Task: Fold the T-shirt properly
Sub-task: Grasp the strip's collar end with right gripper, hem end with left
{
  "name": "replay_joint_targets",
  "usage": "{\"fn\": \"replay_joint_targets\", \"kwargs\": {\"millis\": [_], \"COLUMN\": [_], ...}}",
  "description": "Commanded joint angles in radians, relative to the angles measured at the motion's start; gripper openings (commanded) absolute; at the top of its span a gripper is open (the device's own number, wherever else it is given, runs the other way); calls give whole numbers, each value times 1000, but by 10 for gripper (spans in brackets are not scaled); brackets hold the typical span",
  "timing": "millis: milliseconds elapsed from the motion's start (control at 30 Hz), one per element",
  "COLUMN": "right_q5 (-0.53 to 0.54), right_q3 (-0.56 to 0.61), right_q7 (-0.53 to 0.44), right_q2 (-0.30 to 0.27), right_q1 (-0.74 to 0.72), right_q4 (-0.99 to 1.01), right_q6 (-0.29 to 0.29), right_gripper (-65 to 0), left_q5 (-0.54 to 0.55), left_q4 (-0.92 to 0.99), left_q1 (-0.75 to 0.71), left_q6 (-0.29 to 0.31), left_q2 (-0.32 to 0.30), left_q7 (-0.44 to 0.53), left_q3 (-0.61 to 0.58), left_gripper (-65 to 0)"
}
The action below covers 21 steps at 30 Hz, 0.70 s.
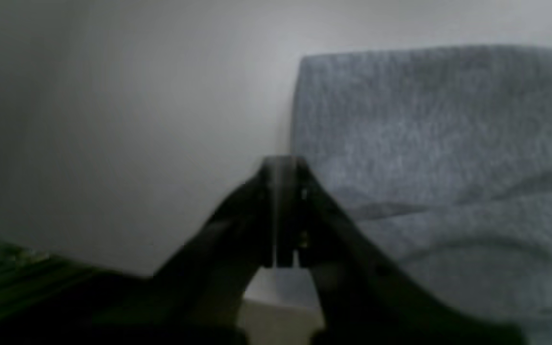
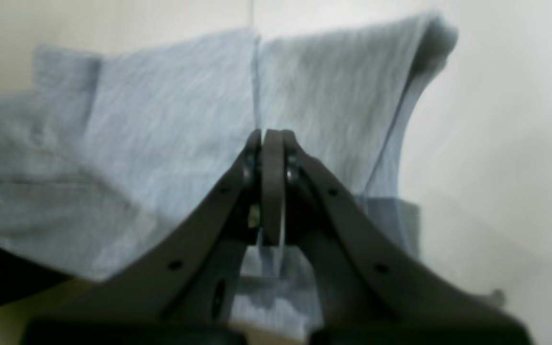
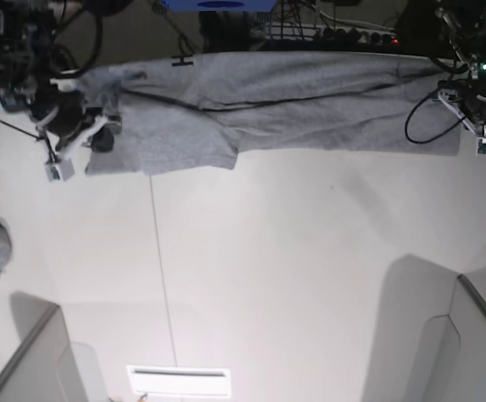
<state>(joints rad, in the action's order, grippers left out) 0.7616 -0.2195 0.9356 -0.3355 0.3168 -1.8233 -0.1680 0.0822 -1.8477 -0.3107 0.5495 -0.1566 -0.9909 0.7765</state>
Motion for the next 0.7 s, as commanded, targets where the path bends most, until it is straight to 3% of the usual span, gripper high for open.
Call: {"fn": "replay_joint_targets", "kwargs": {"millis": [0, 200, 300, 467, 667], "right_q5": [-14, -294, -399, -417, -417], "right_q3": [4, 5, 1, 1, -1], "right_q7": [-13, -42, -82, -145, -171], "right_q2": [-10, 51, 82, 85, 80], "right_q1": [-23, -109, -147, -183, -285], "right_q4": [9, 129, 233, 368, 465], "right_q6": [-3, -8, -8, -3, 0], "right_gripper": [-650, -650, -650, -650, -650], "left_q5": [-6, -8, -8, -6, -6], "left_q4": [9, 127, 201, 336, 395], "left_q1": [12, 45, 54, 63, 180], "left_q6": [-9, -10, -26, -125, -168], "left_q2": [-14, -14, -14, -18, -19], "left_q7": [13, 16, 77, 171, 189], "left_q3": [4, 4, 4, -38, -65], "left_gripper": [-650, -650, -650, -650, -650]}}
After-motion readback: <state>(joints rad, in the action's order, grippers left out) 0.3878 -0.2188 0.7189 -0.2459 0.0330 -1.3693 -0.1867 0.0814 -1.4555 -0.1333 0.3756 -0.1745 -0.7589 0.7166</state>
